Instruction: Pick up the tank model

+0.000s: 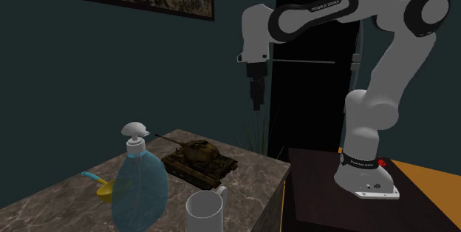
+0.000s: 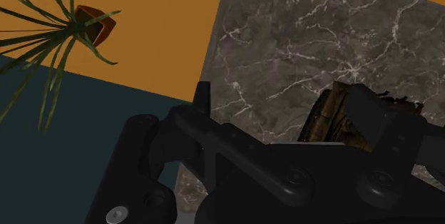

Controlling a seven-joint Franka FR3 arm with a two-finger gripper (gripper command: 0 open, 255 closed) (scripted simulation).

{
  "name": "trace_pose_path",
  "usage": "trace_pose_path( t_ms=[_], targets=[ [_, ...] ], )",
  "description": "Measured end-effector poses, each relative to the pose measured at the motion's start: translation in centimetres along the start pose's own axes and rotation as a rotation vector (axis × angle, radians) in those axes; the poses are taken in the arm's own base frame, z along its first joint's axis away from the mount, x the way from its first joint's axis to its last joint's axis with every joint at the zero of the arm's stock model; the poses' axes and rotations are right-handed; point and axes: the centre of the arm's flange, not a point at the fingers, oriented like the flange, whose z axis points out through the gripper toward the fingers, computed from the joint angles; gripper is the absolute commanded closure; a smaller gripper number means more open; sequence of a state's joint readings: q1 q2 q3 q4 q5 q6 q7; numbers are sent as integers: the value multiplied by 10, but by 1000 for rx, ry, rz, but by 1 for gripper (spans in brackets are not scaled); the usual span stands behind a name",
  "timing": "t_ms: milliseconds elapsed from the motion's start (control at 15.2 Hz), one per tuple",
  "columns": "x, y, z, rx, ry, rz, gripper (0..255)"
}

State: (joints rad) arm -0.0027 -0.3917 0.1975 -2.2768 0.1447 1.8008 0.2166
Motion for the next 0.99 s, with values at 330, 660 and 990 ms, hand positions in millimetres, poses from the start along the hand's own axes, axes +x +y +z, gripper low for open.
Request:
trace_pose_path(
  t_ms=[330, 660, 990],
  targets=[
    [51, -34, 15, 2, 14, 59, 0],
    [106, -64, 29, 4, 28, 117, 0],
    [166, -88, 42, 7, 42, 176, 0]
  ],
)
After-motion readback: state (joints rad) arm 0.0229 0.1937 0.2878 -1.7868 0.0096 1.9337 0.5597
